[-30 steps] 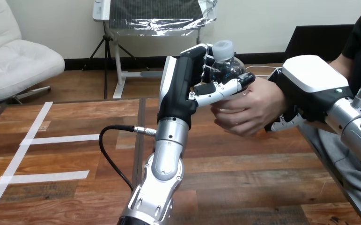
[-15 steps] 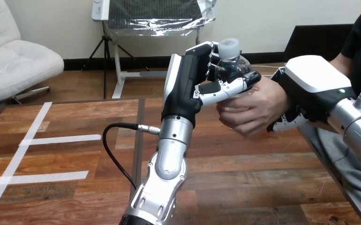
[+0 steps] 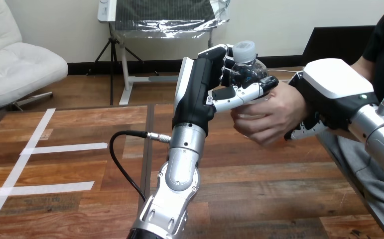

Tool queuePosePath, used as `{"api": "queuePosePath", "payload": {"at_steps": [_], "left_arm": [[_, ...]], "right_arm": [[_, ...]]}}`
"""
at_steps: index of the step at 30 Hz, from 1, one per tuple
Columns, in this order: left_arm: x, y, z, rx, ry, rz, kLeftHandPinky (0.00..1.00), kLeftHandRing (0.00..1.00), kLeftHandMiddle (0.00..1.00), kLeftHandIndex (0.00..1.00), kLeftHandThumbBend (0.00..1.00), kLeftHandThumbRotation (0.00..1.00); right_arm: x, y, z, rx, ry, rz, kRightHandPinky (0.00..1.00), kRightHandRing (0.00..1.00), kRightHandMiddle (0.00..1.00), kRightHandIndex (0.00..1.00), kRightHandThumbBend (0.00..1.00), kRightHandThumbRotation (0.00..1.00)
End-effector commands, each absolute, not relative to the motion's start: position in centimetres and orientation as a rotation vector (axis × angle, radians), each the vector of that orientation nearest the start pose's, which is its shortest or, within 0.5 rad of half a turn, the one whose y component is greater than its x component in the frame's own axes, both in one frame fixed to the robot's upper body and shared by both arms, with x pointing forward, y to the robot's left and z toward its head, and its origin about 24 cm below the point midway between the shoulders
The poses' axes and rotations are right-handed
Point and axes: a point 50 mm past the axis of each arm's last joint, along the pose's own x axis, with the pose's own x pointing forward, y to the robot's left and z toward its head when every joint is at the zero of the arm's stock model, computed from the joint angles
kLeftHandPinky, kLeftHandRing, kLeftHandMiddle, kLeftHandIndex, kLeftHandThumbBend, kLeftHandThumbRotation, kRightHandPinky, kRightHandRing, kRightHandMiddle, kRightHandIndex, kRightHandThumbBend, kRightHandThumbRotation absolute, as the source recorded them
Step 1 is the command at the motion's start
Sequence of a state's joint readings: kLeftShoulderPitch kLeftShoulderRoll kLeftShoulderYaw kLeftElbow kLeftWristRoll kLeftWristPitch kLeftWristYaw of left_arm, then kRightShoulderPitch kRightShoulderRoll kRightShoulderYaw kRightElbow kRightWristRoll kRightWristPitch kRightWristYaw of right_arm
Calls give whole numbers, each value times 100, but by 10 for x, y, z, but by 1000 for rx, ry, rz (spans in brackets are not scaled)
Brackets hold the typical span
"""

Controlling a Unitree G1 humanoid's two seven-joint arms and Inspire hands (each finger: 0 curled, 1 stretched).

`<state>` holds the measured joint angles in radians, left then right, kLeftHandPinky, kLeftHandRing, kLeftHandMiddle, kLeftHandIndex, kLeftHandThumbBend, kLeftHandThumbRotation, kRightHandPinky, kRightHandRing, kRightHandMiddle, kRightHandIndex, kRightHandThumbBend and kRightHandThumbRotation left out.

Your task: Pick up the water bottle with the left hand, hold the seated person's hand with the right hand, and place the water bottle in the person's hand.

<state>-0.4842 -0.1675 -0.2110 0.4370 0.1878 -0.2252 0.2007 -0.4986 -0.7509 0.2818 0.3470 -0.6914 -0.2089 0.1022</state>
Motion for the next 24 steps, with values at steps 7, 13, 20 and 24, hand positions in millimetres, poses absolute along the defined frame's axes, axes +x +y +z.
{"api": "queuePosePath", "payload": {"at_steps": [7, 13, 20, 24], "left_arm": [[315, 11, 129, 46, -421, -237, 40, 41, 43, 49, 58, 0], [315, 11, 129, 81, -422, -247, 41, 46, 50, 53, 60, 0], [316, 11, 127, 109, -412, -268, 52, 62, 66, 68, 67, 13], [316, 11, 125, 143, -409, -274, 59, 70, 73, 75, 70, 21]], "right_arm": [[335, -224, 138, -1559, -224, 238, 21, 27, 37, 37, 74, 0], [335, -223, 138, -1590, -223, 246, 26, 35, 45, 47, 75, 0], [334, -223, 138, -1604, -219, 251, 31, 43, 54, 57, 79, 0], [334, -223, 137, -1594, -216, 249, 34, 46, 57, 60, 81, 0]]}}
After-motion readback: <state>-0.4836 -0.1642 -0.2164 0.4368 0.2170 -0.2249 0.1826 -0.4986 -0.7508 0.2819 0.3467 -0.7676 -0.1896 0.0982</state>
